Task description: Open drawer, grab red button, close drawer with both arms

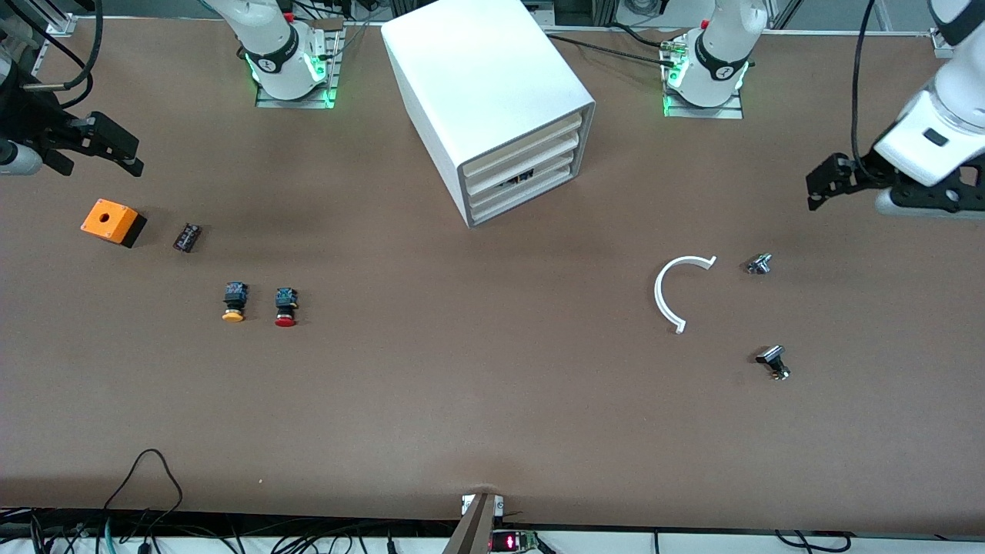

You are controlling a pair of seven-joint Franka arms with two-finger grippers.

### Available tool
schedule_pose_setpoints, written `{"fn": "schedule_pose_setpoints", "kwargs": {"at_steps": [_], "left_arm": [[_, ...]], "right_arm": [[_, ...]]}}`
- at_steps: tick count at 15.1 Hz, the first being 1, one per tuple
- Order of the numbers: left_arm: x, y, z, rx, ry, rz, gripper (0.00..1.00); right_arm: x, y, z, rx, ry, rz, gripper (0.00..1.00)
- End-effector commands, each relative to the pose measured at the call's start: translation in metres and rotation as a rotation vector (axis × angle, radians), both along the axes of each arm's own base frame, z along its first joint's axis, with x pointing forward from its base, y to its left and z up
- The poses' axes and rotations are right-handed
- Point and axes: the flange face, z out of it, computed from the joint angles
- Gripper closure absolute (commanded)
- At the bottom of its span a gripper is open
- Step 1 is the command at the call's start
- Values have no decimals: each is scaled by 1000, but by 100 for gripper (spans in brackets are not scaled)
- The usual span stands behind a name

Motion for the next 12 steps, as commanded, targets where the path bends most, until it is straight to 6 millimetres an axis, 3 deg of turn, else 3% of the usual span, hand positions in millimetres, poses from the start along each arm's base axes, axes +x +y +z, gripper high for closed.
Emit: {"fn": "schedule_pose_setpoints", "kwargs": {"at_steps": [1,12], "left_arm": [[-2,10,-9,20,7,2,0],[1,6,-8,-20,20,-5,0]], "right_arm": [[-8,3,6,-16,-20,-11,1],[-8,4,9,-8,-19,6,1]]}}
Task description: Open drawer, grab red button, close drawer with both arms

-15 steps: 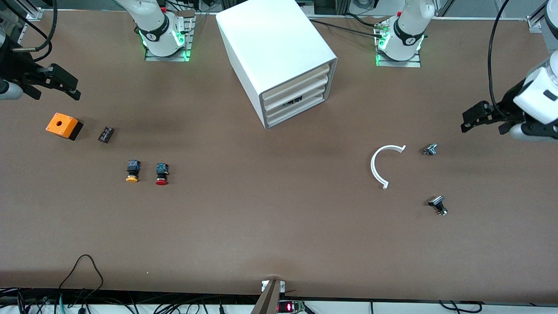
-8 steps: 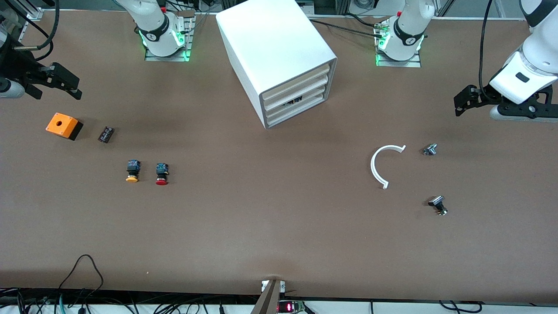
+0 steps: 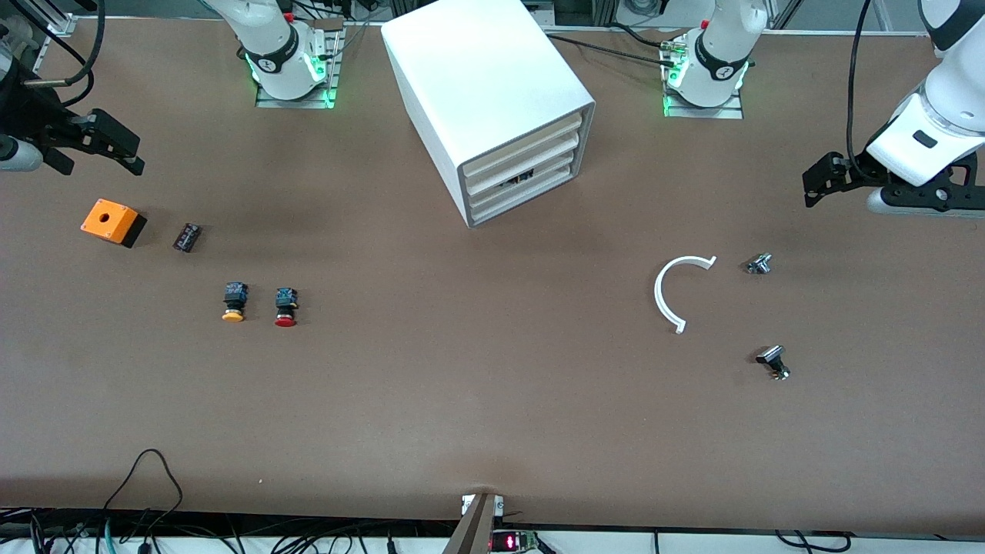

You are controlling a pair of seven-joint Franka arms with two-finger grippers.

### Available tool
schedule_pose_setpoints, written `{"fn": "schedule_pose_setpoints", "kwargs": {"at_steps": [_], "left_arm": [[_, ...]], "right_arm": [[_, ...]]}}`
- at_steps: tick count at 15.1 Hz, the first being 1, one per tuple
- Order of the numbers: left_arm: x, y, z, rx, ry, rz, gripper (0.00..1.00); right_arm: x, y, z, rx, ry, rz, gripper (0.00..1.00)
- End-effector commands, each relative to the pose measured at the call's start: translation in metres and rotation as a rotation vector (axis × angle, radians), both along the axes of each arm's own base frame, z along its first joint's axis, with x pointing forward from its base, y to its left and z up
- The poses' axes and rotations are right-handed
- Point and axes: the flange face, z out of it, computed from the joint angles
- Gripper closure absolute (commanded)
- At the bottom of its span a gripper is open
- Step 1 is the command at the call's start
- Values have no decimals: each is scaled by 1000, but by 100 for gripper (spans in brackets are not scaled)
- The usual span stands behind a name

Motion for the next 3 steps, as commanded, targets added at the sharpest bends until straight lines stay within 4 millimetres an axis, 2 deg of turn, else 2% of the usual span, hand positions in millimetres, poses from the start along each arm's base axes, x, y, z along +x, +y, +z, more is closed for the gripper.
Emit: {"fn": "schedule_pose_setpoints", "kwargs": {"at_steps": [1,3], "left_arm": [[1,-2,2,-19,7,-19,0],[1,-6,4,-18,4,-27,0]], "right_arm": [[-7,2,5,-7,-6,-4,1],[-6,1,10,-7,-15,1,1]]}}
